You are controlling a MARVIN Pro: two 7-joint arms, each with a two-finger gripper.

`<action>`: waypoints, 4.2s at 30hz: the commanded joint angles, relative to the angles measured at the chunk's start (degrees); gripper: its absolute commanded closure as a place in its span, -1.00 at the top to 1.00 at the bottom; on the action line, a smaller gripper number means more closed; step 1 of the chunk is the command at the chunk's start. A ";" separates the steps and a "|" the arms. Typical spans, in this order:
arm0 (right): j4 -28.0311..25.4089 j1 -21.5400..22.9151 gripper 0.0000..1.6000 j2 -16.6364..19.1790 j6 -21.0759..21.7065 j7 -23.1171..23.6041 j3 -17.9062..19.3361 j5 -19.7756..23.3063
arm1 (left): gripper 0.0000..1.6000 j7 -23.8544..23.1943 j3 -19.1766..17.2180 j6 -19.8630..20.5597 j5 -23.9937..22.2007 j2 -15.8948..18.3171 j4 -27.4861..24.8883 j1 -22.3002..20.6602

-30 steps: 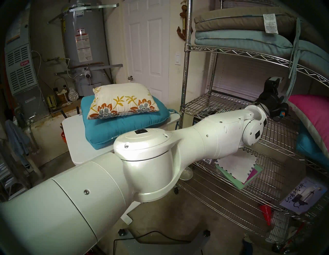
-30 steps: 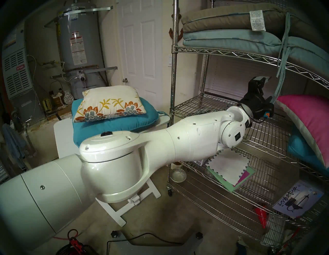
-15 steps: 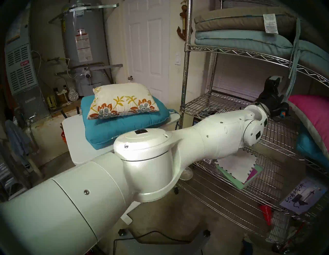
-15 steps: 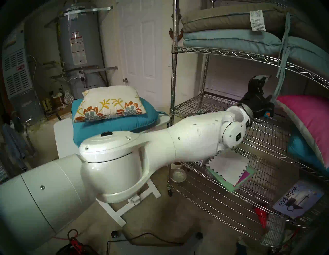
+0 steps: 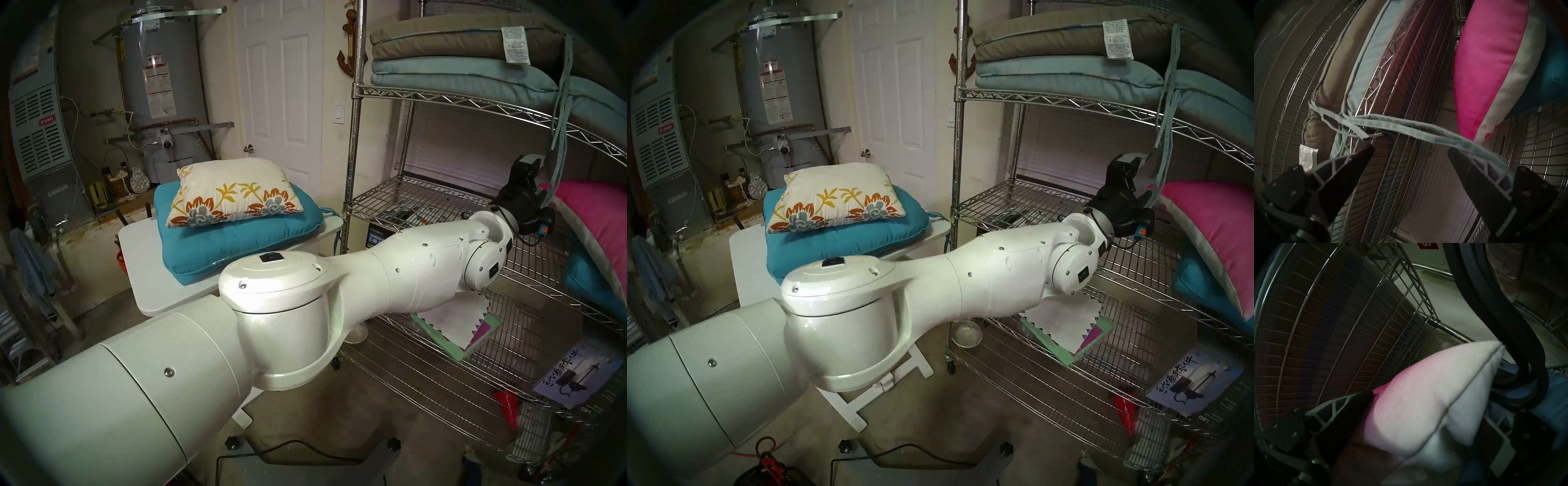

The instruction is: Put cushion on the shelf

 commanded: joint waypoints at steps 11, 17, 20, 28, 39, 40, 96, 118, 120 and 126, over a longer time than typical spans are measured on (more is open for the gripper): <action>1.04 -5.67 1.00 -2.83 2.62 6.23 -0.15 2.79 | 1.00 6.34 0.90 0.47 2.09 -0.06 -1.64 3.43; 1.06 -6.91 1.00 -3.01 3.11 7.97 -0.15 3.85 | 1.00 8.98 1.38 2.46 3.13 -0.05 -2.81 5.47; 1.08 -7.40 1.00 -3.07 3.30 8.70 -0.15 4.32 | 1.00 10.85 1.31 3.99 3.66 0.65 -3.54 6.43; 1.13 -8.56 1.00 -3.22 3.74 10.42 -0.15 5.36 | 1.00 14.70 1.73 8.27 5.31 2.29 -5.78 8.74; 1.21 -9.98 1.00 -3.40 4.27 12.54 -0.15 6.62 | 1.00 19.55 1.53 14.77 7.05 4.55 -10.58 11.86; 1.22 -10.07 1.00 -3.41 4.31 12.68 -0.15 6.71 | 1.00 20.09 1.36 15.35 7.15 4.75 -11.12 12.13; 1.36 -12.95 1.00 -3.59 5.50 17.05 -0.15 7.11 | 1.00 32.94 -12.01 48.87 10.23 23.84 -38.42 25.82; 1.38 -13.52 1.00 -3.59 5.88 17.76 -0.15 7.15 | 1.00 26.05 -16.33 56.99 14.34 27.39 -46.73 29.03; 1.38 -13.55 1.00 -3.59 5.91 17.81 -0.15 7.15 | 1.00 25.28 -16.70 57.62 14.95 28.00 -47.62 29.56; 1.39 -13.64 1.00 -3.59 5.97 17.95 -0.15 7.15 | 1.00 23.41 -17.55 57.62 16.89 29.59 -50.20 31.51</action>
